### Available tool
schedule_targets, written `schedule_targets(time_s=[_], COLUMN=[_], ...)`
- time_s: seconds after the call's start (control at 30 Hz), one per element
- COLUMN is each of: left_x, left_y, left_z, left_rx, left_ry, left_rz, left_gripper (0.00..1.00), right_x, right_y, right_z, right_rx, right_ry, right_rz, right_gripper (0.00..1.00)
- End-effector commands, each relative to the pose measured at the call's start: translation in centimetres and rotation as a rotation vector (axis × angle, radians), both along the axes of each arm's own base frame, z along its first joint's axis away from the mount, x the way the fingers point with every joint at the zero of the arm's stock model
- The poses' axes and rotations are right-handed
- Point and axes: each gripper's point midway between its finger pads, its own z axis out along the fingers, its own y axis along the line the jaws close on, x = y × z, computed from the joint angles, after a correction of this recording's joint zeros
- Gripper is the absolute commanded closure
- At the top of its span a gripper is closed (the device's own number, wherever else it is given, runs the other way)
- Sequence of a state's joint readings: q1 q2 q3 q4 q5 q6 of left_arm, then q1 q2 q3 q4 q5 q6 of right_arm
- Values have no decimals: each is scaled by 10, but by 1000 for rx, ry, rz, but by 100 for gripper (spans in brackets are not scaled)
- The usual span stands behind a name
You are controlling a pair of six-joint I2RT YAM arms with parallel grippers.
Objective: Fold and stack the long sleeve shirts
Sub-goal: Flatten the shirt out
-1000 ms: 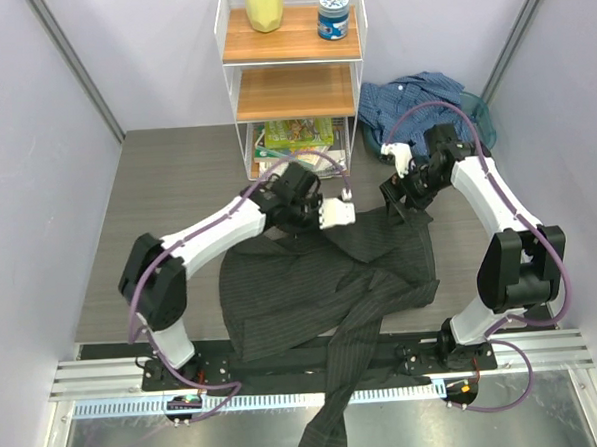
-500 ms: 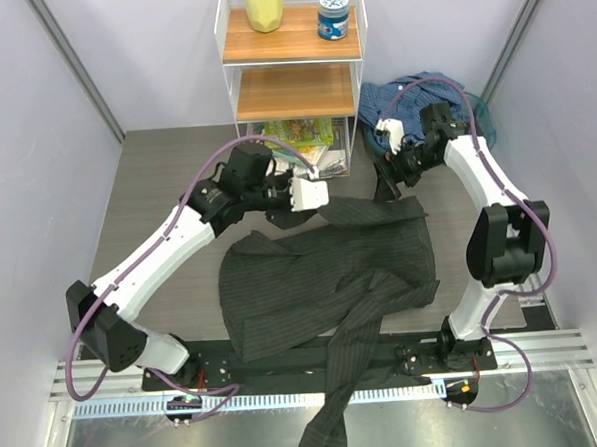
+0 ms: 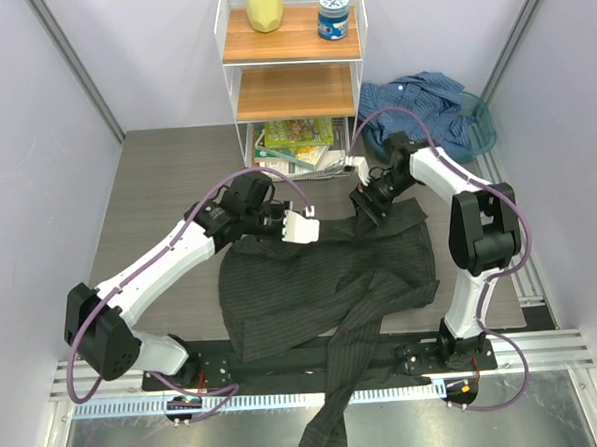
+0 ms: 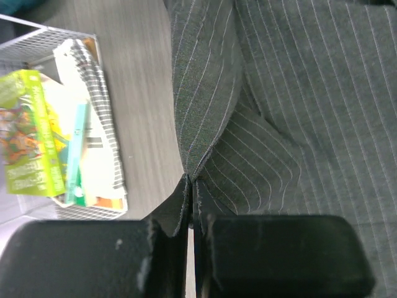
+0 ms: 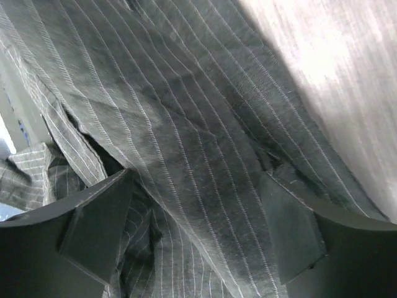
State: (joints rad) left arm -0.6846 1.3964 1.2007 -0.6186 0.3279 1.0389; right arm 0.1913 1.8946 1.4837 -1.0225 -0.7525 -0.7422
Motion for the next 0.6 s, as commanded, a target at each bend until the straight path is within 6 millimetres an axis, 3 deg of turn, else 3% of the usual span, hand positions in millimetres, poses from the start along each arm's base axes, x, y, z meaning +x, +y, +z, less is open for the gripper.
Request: schedule_targets(time_s=[0.0, 0.07, 0.17, 0.3, 0.37, 0.43, 0.47, 0.57], left_x=[7, 15, 31, 37, 30, 27, 21, 30], left_y=[8, 23, 51, 98, 127, 143, 154, 173], left_z=[37, 50, 72, 79, 60, 43, 21, 1], left_rx=[-36, -37, -44, -5, 62, 126, 178, 236], left_ry=[-138, -165, -200, -207, -192, -211, -196, -218], left_rz=[-13, 26, 112, 202, 226, 213, 220, 263], left_gripper=[100, 100, 100, 100, 100, 100, 100, 100], right_x=[-3, -6, -4, 24, 39, 39, 38, 24], right_y=[-4, -1, 0, -32, -68, -93, -98, -104], right_z=[-2, 9, 46, 97, 94, 83, 74, 49], right_rx=[-2, 21, 55, 98, 63, 30, 22, -13], right_ry=[3, -7, -55, -135, -142, -107, -81, -26], right_rz=[34, 45, 13, -163, -263, -316, -322, -289], right_gripper=[13, 15, 14, 7, 6, 7, 8, 13])
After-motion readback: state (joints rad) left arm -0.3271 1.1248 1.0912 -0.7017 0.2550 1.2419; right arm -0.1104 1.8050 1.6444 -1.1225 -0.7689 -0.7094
